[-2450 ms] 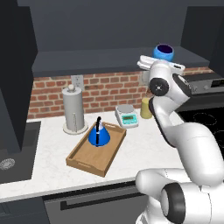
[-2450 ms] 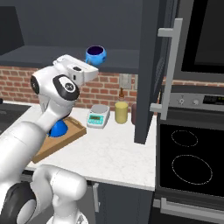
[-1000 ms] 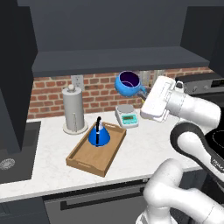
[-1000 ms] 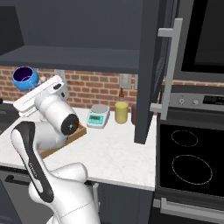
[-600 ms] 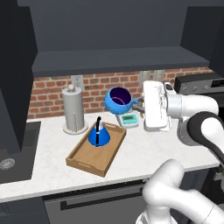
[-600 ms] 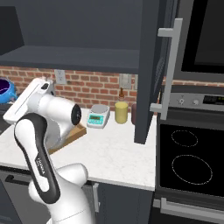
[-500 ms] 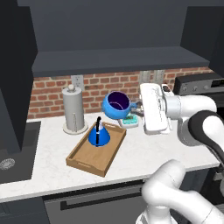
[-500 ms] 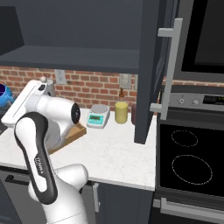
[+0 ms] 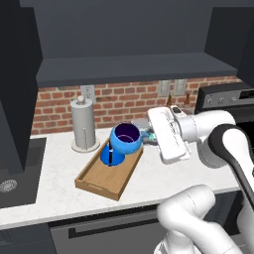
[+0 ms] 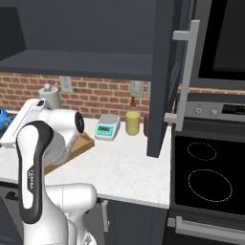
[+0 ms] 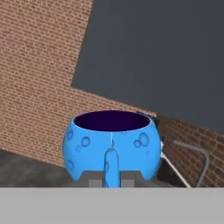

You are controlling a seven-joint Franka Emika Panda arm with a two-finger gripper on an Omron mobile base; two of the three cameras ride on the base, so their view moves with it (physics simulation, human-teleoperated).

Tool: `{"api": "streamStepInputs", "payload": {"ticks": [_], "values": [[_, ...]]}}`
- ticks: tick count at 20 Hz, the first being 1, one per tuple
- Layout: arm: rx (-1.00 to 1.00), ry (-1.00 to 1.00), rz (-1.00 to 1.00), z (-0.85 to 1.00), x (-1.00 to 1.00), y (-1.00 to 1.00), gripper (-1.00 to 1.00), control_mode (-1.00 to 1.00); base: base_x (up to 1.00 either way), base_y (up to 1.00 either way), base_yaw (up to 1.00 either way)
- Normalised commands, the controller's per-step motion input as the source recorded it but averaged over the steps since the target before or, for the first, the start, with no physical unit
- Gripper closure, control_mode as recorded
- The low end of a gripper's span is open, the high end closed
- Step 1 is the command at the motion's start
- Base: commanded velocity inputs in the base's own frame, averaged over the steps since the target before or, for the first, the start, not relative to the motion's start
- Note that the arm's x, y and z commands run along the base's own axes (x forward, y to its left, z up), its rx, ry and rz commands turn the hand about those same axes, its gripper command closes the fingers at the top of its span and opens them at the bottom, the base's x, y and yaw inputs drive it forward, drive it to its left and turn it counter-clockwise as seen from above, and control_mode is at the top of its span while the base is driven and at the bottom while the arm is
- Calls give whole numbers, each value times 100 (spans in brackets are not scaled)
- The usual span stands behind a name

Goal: Pick the kettle from the counter and place it on the tray. Then pick the mug from the cabinet and place it on the tray. Then close the cabinet doors.

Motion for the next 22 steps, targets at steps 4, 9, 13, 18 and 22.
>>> {"api": "streamStepInputs", "payload": {"ticks": [4,9,13,18,22], "values": [[-11,18,0,-63,0,0,100,-100,0,0,0],[-1,9,0,-54,0,0,100,-100,0,0,0],[0,4,0,-41,0,0,100,-100,0,0,0],[0,7,0,-37,0,0,100,-100,0,0,0],[0,8,-2,-40,1,0,100,-100,0,0,0]]}}
